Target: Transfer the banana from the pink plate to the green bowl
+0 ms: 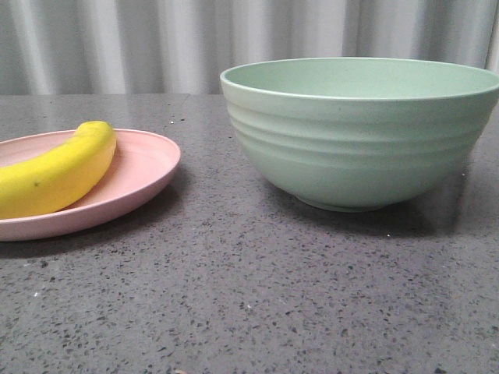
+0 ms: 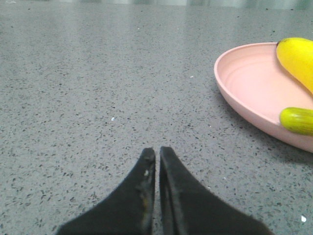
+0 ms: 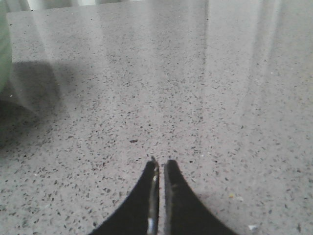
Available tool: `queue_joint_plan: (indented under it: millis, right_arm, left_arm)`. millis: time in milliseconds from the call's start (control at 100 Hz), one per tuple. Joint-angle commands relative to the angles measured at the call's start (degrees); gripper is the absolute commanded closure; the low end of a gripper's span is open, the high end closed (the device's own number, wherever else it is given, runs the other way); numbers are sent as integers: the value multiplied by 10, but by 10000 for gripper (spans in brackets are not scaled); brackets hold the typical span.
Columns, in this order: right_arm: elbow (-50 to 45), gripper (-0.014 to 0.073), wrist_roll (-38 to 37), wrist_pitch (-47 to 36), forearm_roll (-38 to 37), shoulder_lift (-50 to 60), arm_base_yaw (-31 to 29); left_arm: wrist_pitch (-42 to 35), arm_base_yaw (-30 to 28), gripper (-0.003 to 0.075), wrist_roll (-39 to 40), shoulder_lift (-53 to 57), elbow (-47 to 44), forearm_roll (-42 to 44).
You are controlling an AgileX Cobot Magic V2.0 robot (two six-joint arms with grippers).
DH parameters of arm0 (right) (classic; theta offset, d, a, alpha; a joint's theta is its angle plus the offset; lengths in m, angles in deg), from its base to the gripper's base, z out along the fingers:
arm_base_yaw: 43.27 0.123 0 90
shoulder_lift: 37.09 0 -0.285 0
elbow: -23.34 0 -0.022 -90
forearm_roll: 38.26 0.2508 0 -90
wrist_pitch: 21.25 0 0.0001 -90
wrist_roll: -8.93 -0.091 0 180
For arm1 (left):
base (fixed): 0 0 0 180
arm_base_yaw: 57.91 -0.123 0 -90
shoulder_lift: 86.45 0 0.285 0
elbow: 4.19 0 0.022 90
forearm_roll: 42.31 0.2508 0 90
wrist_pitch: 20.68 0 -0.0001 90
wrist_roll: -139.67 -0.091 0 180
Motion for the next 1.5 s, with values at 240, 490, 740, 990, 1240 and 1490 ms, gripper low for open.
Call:
queue_joint_plan:
  millis: [240, 490, 740, 990, 1240, 1490]
  right_arm:
    - [-11, 665, 7, -13, 0, 13, -4]
    - [-11, 665, 7, -13, 0, 13, -4]
    - [-11, 665, 7, -13, 0, 13, -4]
    - [-11, 665, 7, -17, 0, 13, -4]
    - [-11, 665, 6, -37, 0, 13, -4]
    - [-11, 665, 6, -59, 0, 13, -4]
  left_arm:
    - [-31, 0, 741, 5, 16, -6, -1]
    - [-31, 0, 741, 5, 16, -6, -1]
    - [-31, 0, 741, 5, 16, -6, -1]
    - [-31, 0, 741, 5, 16, -6, -1]
    - [-64, 0, 741, 5, 16, -6, 3]
    - [-90, 0, 741, 5, 16, -6, 5]
